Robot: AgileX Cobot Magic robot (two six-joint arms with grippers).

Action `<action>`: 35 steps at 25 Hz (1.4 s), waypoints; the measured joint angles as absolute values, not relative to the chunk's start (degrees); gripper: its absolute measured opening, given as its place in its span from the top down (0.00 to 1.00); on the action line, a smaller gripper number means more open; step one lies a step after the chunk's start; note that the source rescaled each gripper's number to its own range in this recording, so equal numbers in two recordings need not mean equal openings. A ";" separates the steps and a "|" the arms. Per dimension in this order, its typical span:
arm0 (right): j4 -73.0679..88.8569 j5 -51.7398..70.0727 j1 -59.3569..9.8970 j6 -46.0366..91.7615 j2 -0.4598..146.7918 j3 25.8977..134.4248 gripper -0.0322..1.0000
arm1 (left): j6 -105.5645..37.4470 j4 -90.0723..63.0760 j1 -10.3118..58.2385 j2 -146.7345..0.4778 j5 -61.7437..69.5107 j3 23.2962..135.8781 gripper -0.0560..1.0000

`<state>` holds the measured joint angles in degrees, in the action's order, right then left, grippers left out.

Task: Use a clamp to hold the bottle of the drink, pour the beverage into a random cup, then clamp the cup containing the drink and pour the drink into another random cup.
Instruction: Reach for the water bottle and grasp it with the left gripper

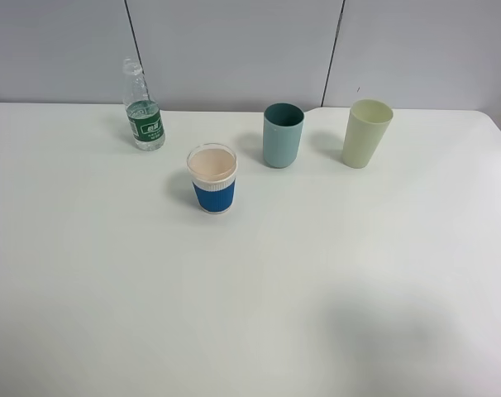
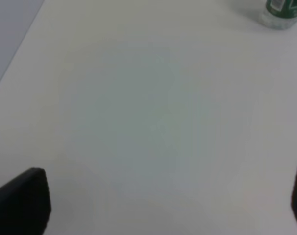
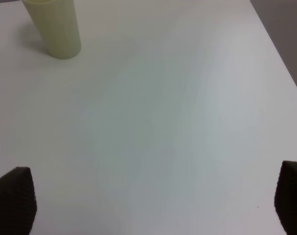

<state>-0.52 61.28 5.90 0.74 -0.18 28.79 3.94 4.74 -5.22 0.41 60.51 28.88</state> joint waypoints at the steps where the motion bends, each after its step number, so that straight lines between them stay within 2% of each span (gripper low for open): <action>1: -0.52 61.28 5.90 0.74 -0.18 28.79 0.07 | 3.94 4.74 -5.22 0.41 60.51 28.88 0.00; 35: -0.52 61.28 5.90 0.74 -0.18 28.79 0.07 | 3.88 4.74 -5.22 0.41 60.51 28.88 0.00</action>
